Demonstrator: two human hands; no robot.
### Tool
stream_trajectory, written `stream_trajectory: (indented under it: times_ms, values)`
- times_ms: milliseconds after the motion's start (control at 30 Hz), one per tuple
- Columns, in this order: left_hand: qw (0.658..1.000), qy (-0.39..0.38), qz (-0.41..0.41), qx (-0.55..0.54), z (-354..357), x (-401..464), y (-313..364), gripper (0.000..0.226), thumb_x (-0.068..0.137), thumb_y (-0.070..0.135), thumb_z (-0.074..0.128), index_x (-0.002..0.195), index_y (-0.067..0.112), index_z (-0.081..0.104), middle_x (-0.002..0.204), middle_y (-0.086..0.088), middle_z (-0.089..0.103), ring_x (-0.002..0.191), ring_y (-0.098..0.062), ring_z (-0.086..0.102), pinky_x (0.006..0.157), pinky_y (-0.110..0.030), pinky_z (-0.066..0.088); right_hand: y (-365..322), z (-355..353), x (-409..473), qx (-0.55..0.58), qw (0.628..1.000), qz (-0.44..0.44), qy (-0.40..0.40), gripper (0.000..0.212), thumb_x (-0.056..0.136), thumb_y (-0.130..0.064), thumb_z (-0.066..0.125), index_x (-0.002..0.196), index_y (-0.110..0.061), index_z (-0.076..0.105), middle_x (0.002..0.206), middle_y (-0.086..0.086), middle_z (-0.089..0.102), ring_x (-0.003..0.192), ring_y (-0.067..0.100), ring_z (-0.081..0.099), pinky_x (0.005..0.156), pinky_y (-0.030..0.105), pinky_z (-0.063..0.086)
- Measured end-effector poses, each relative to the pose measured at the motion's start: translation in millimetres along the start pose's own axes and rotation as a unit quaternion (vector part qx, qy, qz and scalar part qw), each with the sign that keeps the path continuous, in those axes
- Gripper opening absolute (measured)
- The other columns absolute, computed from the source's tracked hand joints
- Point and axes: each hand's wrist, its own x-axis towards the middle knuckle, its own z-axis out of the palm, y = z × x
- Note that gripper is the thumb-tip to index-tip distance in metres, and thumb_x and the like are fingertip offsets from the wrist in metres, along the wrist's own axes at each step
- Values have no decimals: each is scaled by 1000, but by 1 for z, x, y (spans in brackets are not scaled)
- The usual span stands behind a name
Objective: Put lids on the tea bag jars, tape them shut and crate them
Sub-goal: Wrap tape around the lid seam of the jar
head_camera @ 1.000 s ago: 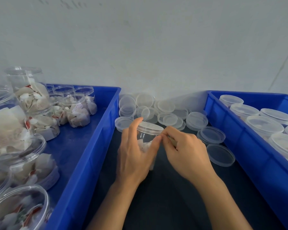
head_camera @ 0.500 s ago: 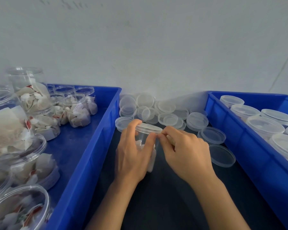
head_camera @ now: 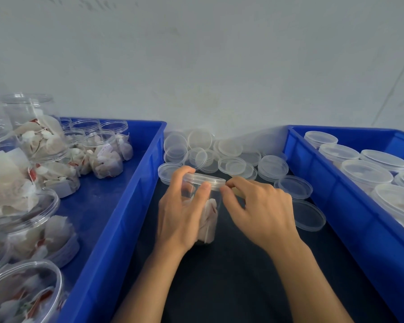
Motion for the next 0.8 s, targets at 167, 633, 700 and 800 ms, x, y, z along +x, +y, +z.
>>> stream_trajectory:
  times_ms: [167,633,700,800]
  values:
    - [1000,-15,-5,-21,-2,2,0,46,84,75,54,125,53,53,106,11,67,96,-1,66,81,-28,51,10,3,2,4,1000,2,-17,51,102,-67,31,100,-38,72,72,-15,67,64,8,60,51,27,43]
    - [986,-104,12,-132,-6,3,-7,46,95,62,55,135,38,59,115,14,72,110,-11,70,92,-23,56,11,-10,4,123,965,98,-209,73,79,-97,16,101,-42,60,83,-19,69,82,6,64,75,38,52]
    - [983,-115,9,-143,-7,3,-6,47,95,59,56,139,41,58,119,19,72,114,-7,70,95,-18,53,11,-13,4,158,956,115,-221,71,77,-98,22,101,-44,61,88,-24,70,85,4,65,77,38,53]
    - [980,-121,3,-156,-7,5,-7,53,95,58,58,147,44,53,117,21,74,116,-9,70,97,-21,54,9,-15,4,172,950,123,-229,71,77,-98,24,106,-46,62,92,-26,70,91,5,66,84,42,55]
